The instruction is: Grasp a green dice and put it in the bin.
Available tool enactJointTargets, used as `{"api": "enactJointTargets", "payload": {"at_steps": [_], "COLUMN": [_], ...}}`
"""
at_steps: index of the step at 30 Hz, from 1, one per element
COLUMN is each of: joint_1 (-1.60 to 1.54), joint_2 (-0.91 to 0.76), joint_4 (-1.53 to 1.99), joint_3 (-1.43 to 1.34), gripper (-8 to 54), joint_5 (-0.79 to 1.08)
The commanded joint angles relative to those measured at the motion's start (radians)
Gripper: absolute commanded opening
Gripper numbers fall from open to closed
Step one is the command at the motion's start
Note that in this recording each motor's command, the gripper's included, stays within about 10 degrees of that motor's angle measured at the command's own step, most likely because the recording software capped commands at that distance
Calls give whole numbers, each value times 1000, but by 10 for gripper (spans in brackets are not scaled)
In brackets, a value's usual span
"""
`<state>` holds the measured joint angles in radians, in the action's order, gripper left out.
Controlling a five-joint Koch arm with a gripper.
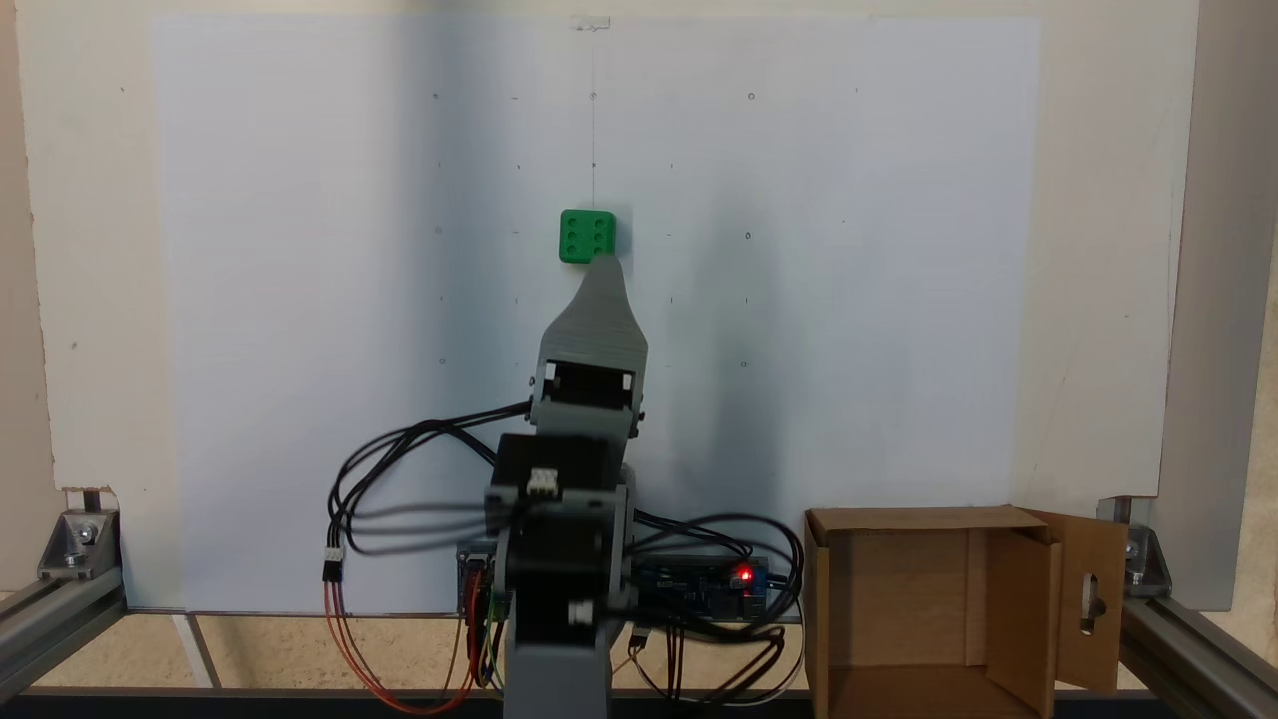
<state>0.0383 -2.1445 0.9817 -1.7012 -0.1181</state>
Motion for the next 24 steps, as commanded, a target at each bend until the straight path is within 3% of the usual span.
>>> {"api": "enactJointTargets", "payload": {"at_steps": [1,24], "joint_1": [-8,6], "joint_2": [52,509], "joint_4": [123,-38], "joint_3": [77,123], "gripper": [419,442], "joint_5": [-46,-46]}}
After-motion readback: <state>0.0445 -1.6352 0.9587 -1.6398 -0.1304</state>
